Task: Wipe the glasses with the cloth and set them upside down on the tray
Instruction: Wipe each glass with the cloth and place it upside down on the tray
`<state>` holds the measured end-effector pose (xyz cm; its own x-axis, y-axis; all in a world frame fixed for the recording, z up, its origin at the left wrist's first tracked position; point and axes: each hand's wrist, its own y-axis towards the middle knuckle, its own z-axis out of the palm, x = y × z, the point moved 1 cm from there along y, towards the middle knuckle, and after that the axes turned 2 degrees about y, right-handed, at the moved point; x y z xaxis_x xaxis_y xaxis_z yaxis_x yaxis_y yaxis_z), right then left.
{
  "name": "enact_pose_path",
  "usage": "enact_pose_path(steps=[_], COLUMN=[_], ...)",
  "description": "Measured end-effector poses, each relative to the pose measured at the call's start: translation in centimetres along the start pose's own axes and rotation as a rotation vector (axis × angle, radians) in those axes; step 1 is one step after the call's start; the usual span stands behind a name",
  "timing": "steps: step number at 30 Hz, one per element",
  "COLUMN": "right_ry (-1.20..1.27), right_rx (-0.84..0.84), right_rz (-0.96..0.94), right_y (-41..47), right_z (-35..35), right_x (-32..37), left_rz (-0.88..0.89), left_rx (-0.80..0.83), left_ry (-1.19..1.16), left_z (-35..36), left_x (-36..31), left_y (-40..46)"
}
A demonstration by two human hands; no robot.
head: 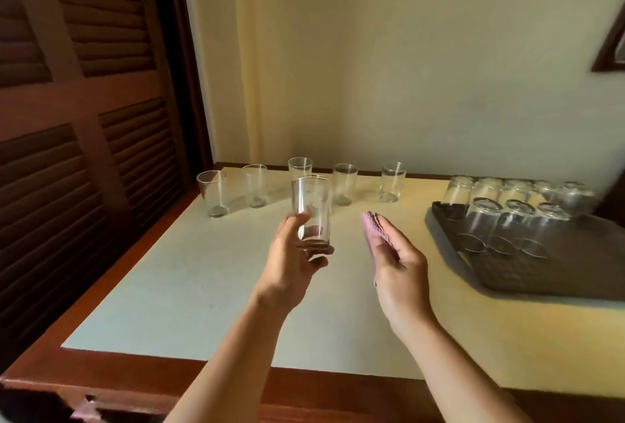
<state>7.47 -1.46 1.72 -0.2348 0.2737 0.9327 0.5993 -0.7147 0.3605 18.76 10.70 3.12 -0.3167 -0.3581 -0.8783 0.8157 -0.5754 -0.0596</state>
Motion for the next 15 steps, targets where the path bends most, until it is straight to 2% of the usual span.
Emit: enact_pose_path(steps=[3, 6, 10, 15], right_ry=[0.024, -0.067, -0.171, -0.135], right_rx=[-0.111, -0.109, -0.113, -0.075], right_rz=[-0.032, -0.084, -0.131, -0.102], right_y=[1.0, 1.4, 0.4, -1.3], right_z=[-3.1, -4.9, -6.3, -6.7], right_x=[0.7, 1.2, 1.4, 0.1], left_rz=[0.049, 0.089, 0.063, -0.056], left_rx=[0.116, 0.104, 0.055, -0.014], left_ry=[0.130, 0.177, 0.051, -0.240], left_z=[1.6, 3.5, 5.5, 7.8], left_x=[2.2, 3.8, 5.5, 6.2], left_y=[-0.5, -0.4, 0.3, 0.4])
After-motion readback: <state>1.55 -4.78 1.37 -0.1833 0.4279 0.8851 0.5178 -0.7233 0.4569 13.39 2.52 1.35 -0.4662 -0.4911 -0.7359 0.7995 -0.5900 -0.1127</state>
